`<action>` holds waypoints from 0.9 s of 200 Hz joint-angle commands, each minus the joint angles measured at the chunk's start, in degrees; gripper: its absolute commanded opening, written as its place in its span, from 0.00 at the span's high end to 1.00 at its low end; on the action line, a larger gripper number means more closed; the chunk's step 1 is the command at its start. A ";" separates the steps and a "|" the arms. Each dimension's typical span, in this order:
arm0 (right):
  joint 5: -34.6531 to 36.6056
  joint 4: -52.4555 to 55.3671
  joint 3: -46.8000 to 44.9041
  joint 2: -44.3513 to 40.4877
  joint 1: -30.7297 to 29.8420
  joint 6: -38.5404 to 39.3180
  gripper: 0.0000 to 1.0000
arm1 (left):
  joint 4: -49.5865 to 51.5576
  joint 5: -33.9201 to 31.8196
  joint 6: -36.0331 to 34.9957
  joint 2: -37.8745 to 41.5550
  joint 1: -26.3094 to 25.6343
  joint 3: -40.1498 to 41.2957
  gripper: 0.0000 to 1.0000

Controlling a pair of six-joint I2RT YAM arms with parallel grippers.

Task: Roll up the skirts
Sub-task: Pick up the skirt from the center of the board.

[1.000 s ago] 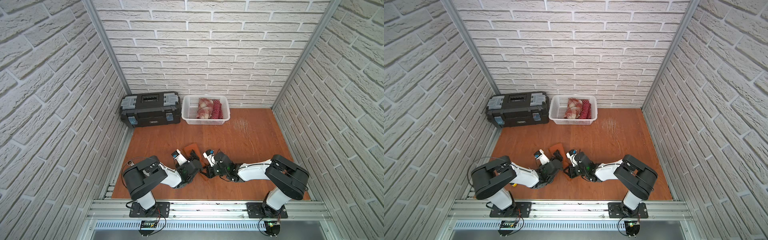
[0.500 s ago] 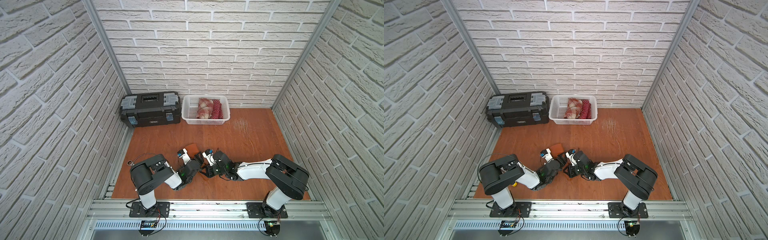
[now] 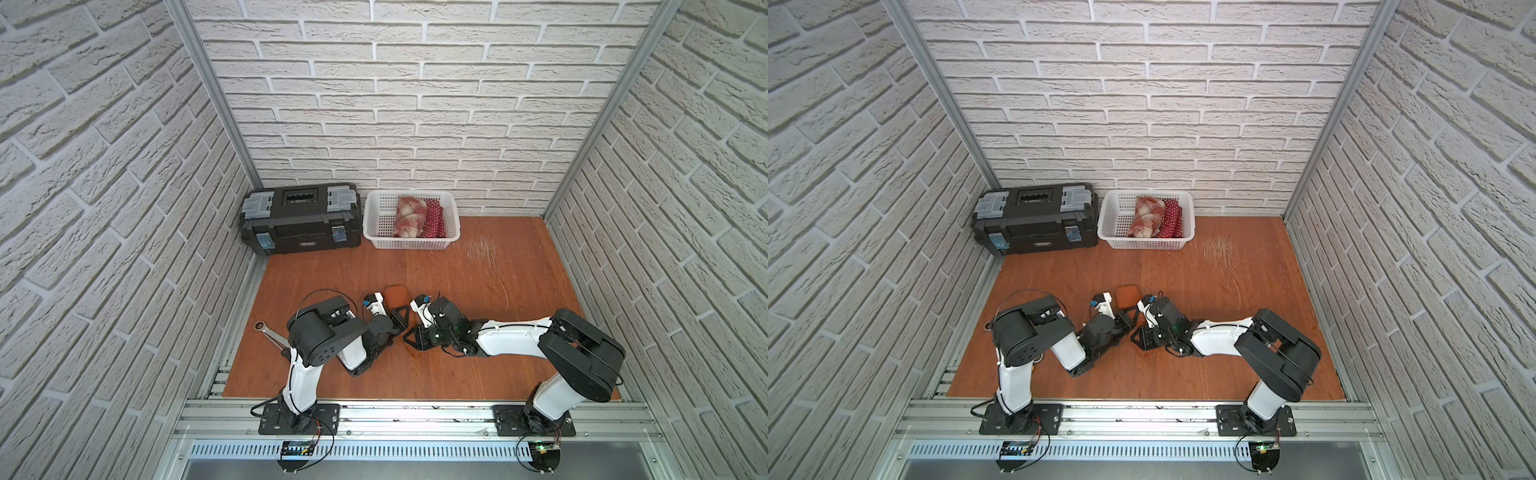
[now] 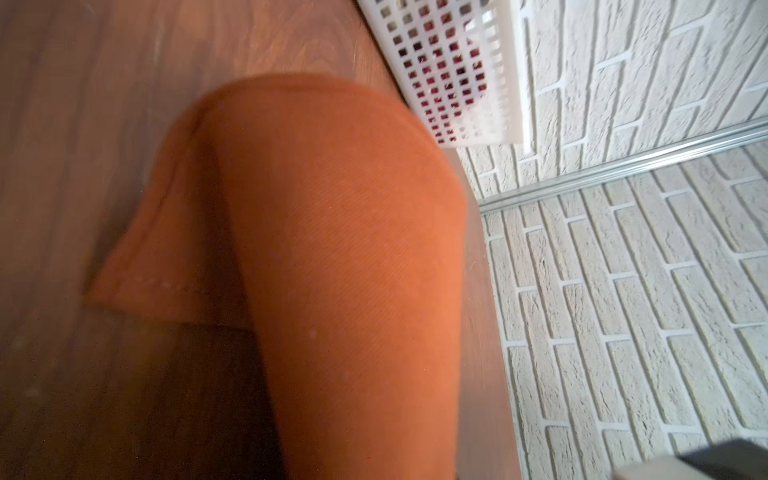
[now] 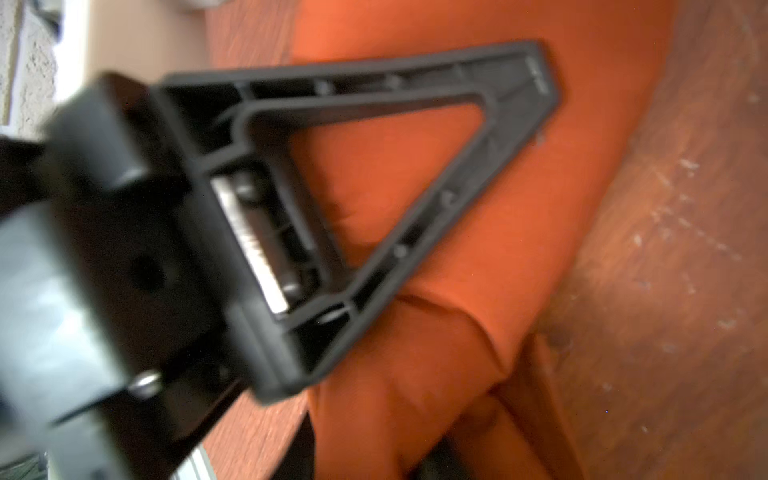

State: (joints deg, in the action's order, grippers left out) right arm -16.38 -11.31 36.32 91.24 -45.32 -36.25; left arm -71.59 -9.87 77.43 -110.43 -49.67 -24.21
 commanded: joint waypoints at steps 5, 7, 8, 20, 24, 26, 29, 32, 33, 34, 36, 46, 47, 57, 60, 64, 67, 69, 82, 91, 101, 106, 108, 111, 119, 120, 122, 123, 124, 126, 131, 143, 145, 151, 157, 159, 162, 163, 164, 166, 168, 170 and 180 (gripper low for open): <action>4.58 24.15 -1.99 -6.50 -0.30 2.48 0.40 | 22.46 8.33 -8.45 7.68 3.87 -3.94 1.00; 4.97 25.13 -1.98 -7.59 -0.30 2.54 0.39 | 24.07 8.58 -9.32 8.13 4.21 -4.27 1.00; 5.18 25.56 -1.97 -8.06 -0.30 2.56 0.39 | 24.80 8.65 -9.75 8.43 4.53 -4.45 1.00; 8.49 31.36 -1.69 -15.51 -0.29 2.51 0.26 | 30.48 9.84 -14.15 10.70 7.77 -5.66 1.00; 9.49 33.26 -1.53 -18.11 -0.29 2.54 0.23 | 31.60 10.44 -15.19 11.11 8.83 -5.92 1.00; 10.13 34.09 -1.45 -19.45 -0.25 2.49 0.22 | 32.08 10.74 -15.46 11.18 9.40 -6.11 1.00; 11.25 35.58 -1.18 -21.28 -0.21 2.40 0.21 | 32.72 11.37 -16.12 11.20 10.17 -6.44 1.00; 12.47 37.22 -0.77 -22.95 -0.25 2.42 0.20 | 33.46 11.85 -16.72 11.28 10.85 -6.71 1.00; 12.97 37.71 -0.66 -23.61 -0.19 2.42 0.19 | 33.67 11.96 -16.97 11.29 11.01 -6.85 1.00; 13.49 38.18 -0.56 -24.16 -0.15 2.37 0.19 | 33.91 12.19 -17.10 11.24 11.22 -6.92 1.00; 14.74 39.47 -0.20 -25.05 -0.13 2.31 0.19 | 34.31 12.45 -17.48 11.21 11.54 -7.20 1.00; 22.11 44.16 1.60 -29.68 -0.04 1.35 0.18 | 36.42 13.76 -19.51 10.97 12.34 -8.66 1.00; 22.81 44.52 1.76 -30.05 0.01 1.35 0.18 | 36.78 13.79 -19.73 10.95 12.37 -8.88 1.00; 30.72 47.48 3.64 -33.11 1.41 0.55 0.18 | 38.77 14.27 -20.86 10.71 12.24 -10.11 1.00; 32.47 48.13 4.37 -33.60 2.19 0.48 0.18 | 38.62 14.67 -21.03 10.55 12.23 -10.24 1.00; 34.03 48.36 5.32 -34.10 3.67 0.60 0.18 | 38.55 15.18 -21.41 10.27 12.09 -10.59 1.00; 34.80 48.33 6.06 -34.25 4.75 0.90 0.18 | 38.75 15.59 -21.45 10.17 12.09 -10.75 1.00; 35.16 48.14 6.49 -34.24 5.76 1.29 0.18 | 38.91 15.65 -21.47 10.16 11.97 -10.83 1.00; 36.66 45.47 10.20 -31.71 11.51 4.41 0.18 | 39.51 15.96 -22.07 10.46 11.56 -11.02 1.00; 36.48 42.80 12.61 -28.51 15.34 6.40 0.18 | 39.60 16.49 -22.18 10.91 11.57 -10.79 1.00; 32.83 39.39 16.75 -23.28 20.35 9.04 0.18 | 40.17 17.14 -22.62 11.70 11.44 -10.66 1.00; 32.13 38.60 19.38 -20.26 22.29 9.82 0.18 | 40.72 17.43 -22.88 12.15 11.46 -10.60 1.00; 31.94 38.24 20.67 -18.85 23.04 10.18 0.18 | 40.96 17.52 -22.92 12.34 11.44 -10.53 1.00; 31.25 37.70 22.18 -17.15 23.91 10.80 0.18 | 41.16 17.67 -22.95 12.57 11.43 -10.45 1.00; 27.67 36.42 26.95 -11.85 26.35 12.45 0.17 | 41.11 17.92 -23.11 13.49 11.52 -9.92 1.00; 27.21 36.39 27.53 -10.98 26.70 12.57 0.18 | 41.10 17.94 -23.07 13.62 11.52 -9.82 1.00; 26.21 36.39 29.02 -9.63 27.22 12.84 0.18 | 41.10 18.06 -22.95 13.76 11.50 -9.63 1.00; 25.78 36.37 29.62 -9.04 27.44 12.94 0.18 | 41.10 18.05 -22.99 13.89 11.51 -9.55 1.00; 25.39 36.37 30.23 -8.17 27.68 13.04 0.18 | 41.09 18.05 -23.09 13.95 11.56 -9.46 1.00; 24.68 36.41 31.85 -6.75 28.17 13.22 0.17 | 41.16 18.13 -23.06 14.22 11.71 -9.28 1.00; 23.91 37.12 35.47 -3.25 28.94 13.67 0.18 | 41.26 18.24 -23.09 14.73 11.78 -8.84 1.00; 21.99 39.62 44.64 5.22 30.70 15.20 0.18 | 41.06 18.92 -22.78 16.22 12.14 -7.72 1.00; 21.19 39.81 45.80 6.64 31.03 15.54 0.18 | 40.98 19.14 -22.83 16.39 12.21 -7.62 1.00; 18.89 40.01 50.08 10.31 32.03 16.38 0.18 | 40.96 19.33 -22.77 17.20 12.22 -7.13 1.00; 18.31 41.18 54.04 14.14 32.83 16.39 0.20 | 41.13 19.48 -22.74 18.08 12.21 -6.72 1.00; 18.18 41.72 55.73 15.15 33.10 16.43 0.20 | 41.15 19.63 -22.73 18.31 12.22 -6.62 1.00; 17.98 42.32 57.52 16.83 33.41 16.66 0.20 | 41.10 19.81 -22.72 18.79 12.23 -6.52 1.00; 17.80 42.51 58.33 17.28 33.48 16.74 0.20 | 41.10 19.89 -22.74 18.91 12.23 -6.45 1.00; 17.66 42.64 58.91 17.91 33.60 16.83 0.21 | 41.10 19.98 -22.71 19.06 12.23 -6.41 1.00; 17.59 42.92 60.07 19.21 33.80 17.00 0.21 | 41.09 20.09 -22.70 19.30 12.23 -6.28 1.00; 17.52 43.01 61.30 19.80 33.91 17.09 0.21 | 41.09 20.18 -22.75 19.51 12.21 -6.18 1.00; 17.52 43.05 62.22 21.02 34.08 17.18 0.21 | 41.09 20.29 -22.60 19.78 12.22 -6.09 1.00; 18.10 44.42 67.63 26.62 34.82 17.07 0.22 | 41.16 20.80 -22.28 21.14 12.23 -5.79 1.00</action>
State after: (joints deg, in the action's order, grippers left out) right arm 5.02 29.43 94.37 109.60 -12.12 -22.04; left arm -29.87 8.69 56.05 -92.88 -37.76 -31.20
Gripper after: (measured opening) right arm 0.790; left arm 0.202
